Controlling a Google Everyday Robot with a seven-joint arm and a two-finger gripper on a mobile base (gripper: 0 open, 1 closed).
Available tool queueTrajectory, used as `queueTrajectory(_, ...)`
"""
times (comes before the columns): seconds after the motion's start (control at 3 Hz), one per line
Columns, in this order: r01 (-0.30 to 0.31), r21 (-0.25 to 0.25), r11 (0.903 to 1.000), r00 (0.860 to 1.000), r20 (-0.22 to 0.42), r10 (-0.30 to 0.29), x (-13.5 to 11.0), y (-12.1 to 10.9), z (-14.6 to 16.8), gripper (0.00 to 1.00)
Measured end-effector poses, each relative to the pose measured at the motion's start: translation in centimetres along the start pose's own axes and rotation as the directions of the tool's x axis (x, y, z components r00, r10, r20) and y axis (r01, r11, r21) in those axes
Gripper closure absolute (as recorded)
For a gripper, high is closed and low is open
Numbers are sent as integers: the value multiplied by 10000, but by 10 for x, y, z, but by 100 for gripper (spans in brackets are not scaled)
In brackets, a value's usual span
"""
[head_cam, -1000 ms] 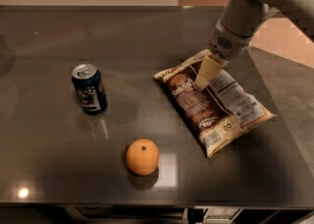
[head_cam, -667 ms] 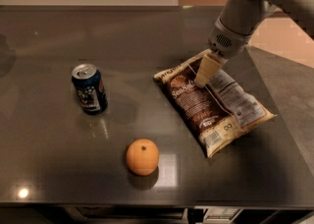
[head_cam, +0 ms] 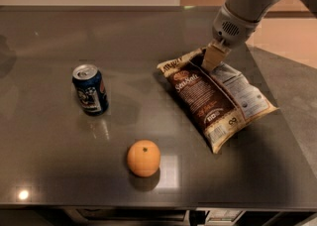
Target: Pick brown chip bag
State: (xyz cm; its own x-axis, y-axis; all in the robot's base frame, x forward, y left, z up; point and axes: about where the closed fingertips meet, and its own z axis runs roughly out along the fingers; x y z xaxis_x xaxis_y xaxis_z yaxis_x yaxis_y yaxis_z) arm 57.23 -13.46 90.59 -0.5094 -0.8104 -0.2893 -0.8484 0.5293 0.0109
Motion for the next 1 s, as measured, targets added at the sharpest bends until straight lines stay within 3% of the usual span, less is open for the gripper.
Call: queueTrajectory(1.0, 1418, 271, 9895, 9823, 1200, -1440, -30, 4, -77, 100)
